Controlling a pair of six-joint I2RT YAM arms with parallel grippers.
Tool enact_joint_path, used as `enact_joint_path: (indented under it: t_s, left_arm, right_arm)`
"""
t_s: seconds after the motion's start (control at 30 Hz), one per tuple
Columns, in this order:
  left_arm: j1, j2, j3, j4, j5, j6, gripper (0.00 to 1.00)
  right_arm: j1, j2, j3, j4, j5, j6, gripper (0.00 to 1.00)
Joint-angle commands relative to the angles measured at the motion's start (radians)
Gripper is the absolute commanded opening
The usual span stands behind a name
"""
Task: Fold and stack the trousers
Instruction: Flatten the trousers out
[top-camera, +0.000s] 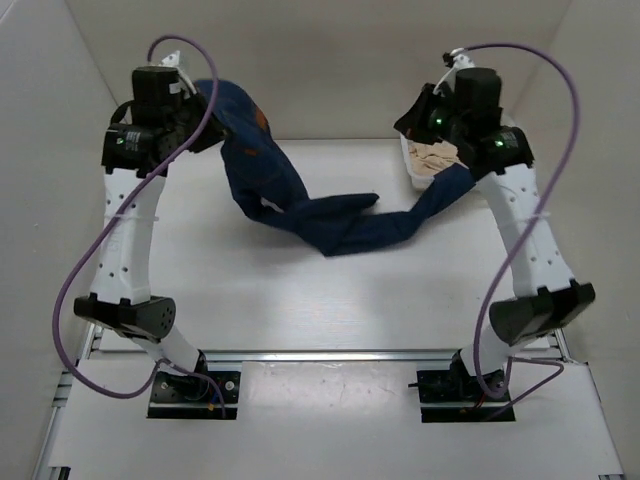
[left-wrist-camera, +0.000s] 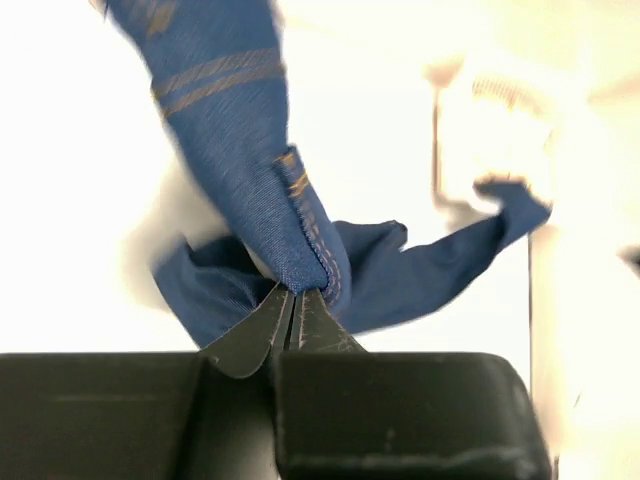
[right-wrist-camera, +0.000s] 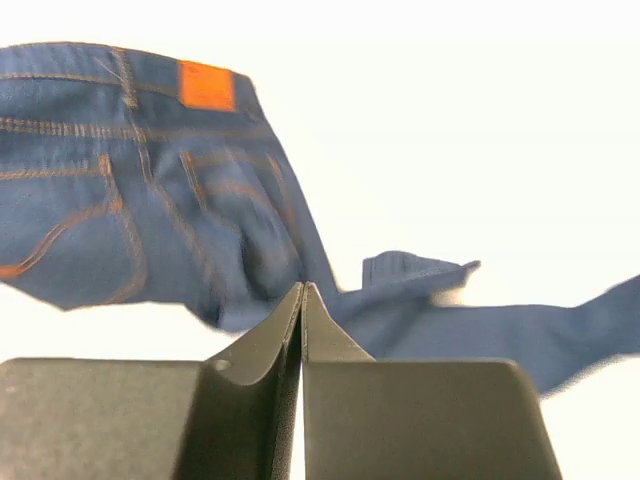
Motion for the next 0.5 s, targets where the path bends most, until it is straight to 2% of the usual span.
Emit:
enact_joint_path:
  t_s: [0.0, 0.1, 0.13, 0.23, 0.27, 0.33, 0.37, 0.43, 0.47]
  left_arm:
    - [0.037, -0.093, -0.004, -0.021, 0.043, -0.009, 0.1]
    - [0.064, -0.235, -0.234, 0.059, 0.043, -0.043, 0.1]
    - [0.064, -0.271, -0.359, 0.081, 0.019, -0.058, 0.1]
    - [0.064, -0.36, -0.489, 0.122, -0.017, -0.074, 0.1]
    - [0.064, -0.36, -0.516, 0.122, -0.026, -0.074, 0.1]
    - [0.075, -0.36, -0.517, 0.11, -0.026, -0.063, 0.1]
    - [0.075, -0.36, -0.508, 0.101, -0.037, -0.063, 0.1]
    - [0.075, -0.371, -0.474, 0.089, -0.061, -0.052, 0.1]
    - [0.075, -0.371, -0.474, 0.072, -0.061, -0.052, 0.1]
  right_arm:
    - [0.008, -0.092, 0.059, -0.105, 0.054, -0.075, 0.0]
    - [0.008, -0.227, -0.124, -0.094, 0.082, -0.098, 0.0]
    - [0.008, -0.291, -0.263, -0.075, 0.069, -0.098, 0.0]
    - [0.008, -0.363, -0.473, -0.038, 0.022, -0.06, 0.01]
    - [0.008, -0.363, -0.59, -0.024, -0.006, -0.046, 0.22]
    - [0.008, -0.363, -0.687, 0.052, -0.13, -0.01, 0.63]
    - [0.008, -0.351, -0.752, 0.083, -0.161, 0.039, 0.87]
    - [0.021, -0.281, -0.781, 0.163, -0.205, 0.104, 0.98]
    - [0.033, -0.281, -0.782, 0.183, -0.205, 0.119, 1.0]
